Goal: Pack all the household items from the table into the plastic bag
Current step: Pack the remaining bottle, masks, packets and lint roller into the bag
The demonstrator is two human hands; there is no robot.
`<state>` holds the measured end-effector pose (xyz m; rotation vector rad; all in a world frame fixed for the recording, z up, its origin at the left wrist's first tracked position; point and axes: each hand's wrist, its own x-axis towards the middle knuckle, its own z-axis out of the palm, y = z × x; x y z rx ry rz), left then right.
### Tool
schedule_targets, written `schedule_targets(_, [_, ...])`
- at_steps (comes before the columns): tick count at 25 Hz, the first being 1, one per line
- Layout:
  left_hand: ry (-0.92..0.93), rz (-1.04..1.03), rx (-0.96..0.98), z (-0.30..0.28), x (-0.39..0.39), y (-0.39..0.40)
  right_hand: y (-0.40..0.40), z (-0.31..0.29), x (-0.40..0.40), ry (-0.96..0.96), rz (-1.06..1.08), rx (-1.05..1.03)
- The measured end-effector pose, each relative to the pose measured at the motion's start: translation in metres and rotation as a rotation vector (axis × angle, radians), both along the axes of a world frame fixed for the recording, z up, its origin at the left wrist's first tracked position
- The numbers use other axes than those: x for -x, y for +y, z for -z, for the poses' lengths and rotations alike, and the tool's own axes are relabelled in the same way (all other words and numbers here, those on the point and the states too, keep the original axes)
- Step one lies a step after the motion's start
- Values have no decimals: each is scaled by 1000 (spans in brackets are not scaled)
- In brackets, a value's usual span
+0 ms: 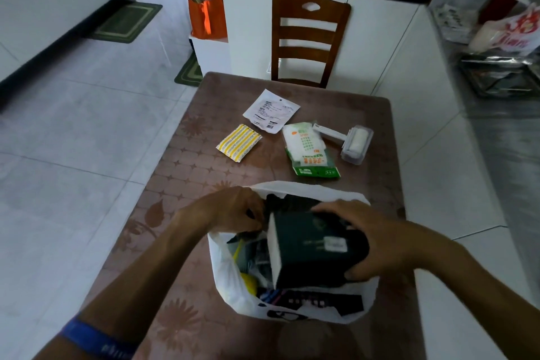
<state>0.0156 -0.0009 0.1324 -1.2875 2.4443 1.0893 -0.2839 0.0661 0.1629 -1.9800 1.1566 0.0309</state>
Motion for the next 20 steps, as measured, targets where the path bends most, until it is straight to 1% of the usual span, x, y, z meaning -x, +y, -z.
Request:
schedule_targets(1, [-6,40,3,0,-2,2,-3,-9,12,-78,78,-50])
schedule_targets(2, [-5,74,11,-2,-4,4,-5,-17,17,-110,142,-48])
schedule_targets(3, [21,79,26,-4,-6,5,-9,-19,16,-91,170,24])
schedule_targets(5, [131,4,99,-10,-11,4,-14,-13,0,21,123,242])
schedule_targets(7, [152,-93,308,-15,-20,4,-12,3,-25,188,-26,432])
schedule_targets(8, [127,-118,422,-18,-24,4,-9,15,-36,280,-90,462])
schedule_targets(9, [109,-132,493,-19,-26,5,-6,24,-43,341,-119,444])
schedule_targets(10, [107,-142,516,-20,-26,6,-5,28,-46,349,-112,397])
schedule_targets(11, [127,-149,520,-21,-25,7,-7,26,-47,298,-76,341])
schedule_targets(13, [193,-161,515,-21,-17,4,-20,14,-44,138,26,288])
schedule_targets(15, [250,-183,491,-21,-5,-5,-38,2,-38,-10,174,334])
schedule_targets(17, [303,-247,437,-20,11,-21,-65,1,-28,-156,378,348])
schedule_targets(18, [310,-288,407,-19,18,-30,-81,7,-24,-182,470,347])
schedule_targets(19, [299,-320,385,-16,24,-38,-98,16,-21,-150,537,352])
schedule_targets(20, [280,-336,369,-11,29,-47,-118,31,-17,-74,569,358])
